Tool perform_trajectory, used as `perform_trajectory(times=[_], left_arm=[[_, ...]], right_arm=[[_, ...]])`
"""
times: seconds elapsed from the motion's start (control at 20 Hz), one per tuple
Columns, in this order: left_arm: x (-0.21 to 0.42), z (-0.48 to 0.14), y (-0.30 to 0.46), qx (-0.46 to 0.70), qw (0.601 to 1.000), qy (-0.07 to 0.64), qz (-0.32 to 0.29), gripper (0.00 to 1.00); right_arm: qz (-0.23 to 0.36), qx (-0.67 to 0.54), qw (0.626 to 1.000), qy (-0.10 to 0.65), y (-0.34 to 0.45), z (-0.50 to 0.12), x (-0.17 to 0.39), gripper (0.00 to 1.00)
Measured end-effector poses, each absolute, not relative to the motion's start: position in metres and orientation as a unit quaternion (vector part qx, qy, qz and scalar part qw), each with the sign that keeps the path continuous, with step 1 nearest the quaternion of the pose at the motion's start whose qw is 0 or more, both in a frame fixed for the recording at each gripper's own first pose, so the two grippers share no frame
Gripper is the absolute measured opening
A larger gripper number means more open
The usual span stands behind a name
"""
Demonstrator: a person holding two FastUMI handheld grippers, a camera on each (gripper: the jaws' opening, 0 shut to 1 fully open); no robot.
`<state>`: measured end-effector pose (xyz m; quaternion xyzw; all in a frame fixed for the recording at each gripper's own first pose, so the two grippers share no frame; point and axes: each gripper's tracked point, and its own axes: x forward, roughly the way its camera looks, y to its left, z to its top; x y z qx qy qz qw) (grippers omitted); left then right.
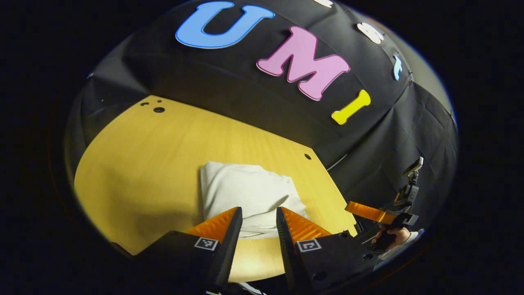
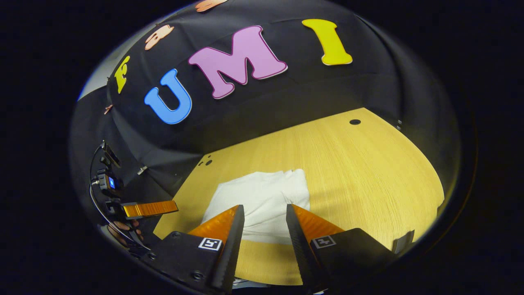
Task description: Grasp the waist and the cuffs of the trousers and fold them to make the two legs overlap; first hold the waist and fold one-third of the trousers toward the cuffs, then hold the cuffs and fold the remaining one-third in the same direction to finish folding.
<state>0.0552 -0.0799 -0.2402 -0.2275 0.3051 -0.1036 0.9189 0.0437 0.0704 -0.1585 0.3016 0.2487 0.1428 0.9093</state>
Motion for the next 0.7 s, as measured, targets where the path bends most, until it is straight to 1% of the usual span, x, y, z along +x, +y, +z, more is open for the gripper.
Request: perform_trajectory(times=[0.05, 0.1, 0.15, 0.2, 0.25, 0.3, 0.35, 0.45, 0.5, 0.55, 0.7], left_arm=[[0.050, -0.238, -0.070, -0.231, 0.922, 0.296, -0.093, 0.56], [0.046, -0.235, -0.065, -0.236, 0.924, 0.289, -0.087, 0.61], [0.043, -0.227, -0.062, -0.242, 0.924, 0.283, -0.083, 0.63], [0.038, -0.223, -0.059, -0.248, 0.924, 0.279, -0.079, 0.76], [0.031, -0.221, -0.061, -0.255, 0.923, 0.278, -0.076, 0.70], [0.026, -0.220, -0.060, -0.261, 0.921, 0.279, -0.068, 0.73], [0.024, -0.221, -0.061, -0.265, 0.921, 0.280, -0.055, 0.75], [0.021, -0.223, -0.054, -0.264, 0.923, 0.280, -0.023, 0.86], [0.017, -0.222, -0.053, -0.262, 0.924, 0.277, -0.018, 0.83], [0.014, -0.222, -0.054, -0.256, 0.926, 0.277, -0.017, 0.90], [0.000, -0.221, -0.047, -0.234, 0.932, 0.276, -0.010, 0.94]], right_arm=[[0.149, 0.301, 0.912, 0.235, 0.073, -0.146, 0.044, 0.65], [0.155, 0.299, 0.915, 0.224, 0.074, -0.134, 0.045, 0.66], [0.162, 0.293, 0.918, 0.214, 0.077, -0.125, 0.044, 0.66], [0.170, 0.287, 0.920, 0.205, 0.080, -0.118, 0.042, 0.69], [0.179, 0.279, 0.923, 0.197, 0.084, -0.112, 0.043, 0.74], [0.189, 0.270, 0.924, 0.192, 0.089, -0.108, 0.044, 0.71], [0.197, 0.263, 0.925, 0.190, 0.094, -0.108, 0.043, 0.81], [0.207, 0.253, 0.925, 0.192, 0.101, -0.108, 0.040, 0.93], [0.209, 0.249, 0.925, 0.199, 0.106, -0.112, 0.041, 1.00], [0.213, 0.244, 0.923, 0.208, 0.111, -0.119, 0.042, 0.98], [0.222, 0.241, 0.915, 0.234, 0.125, -0.127, 0.040, 0.99]])
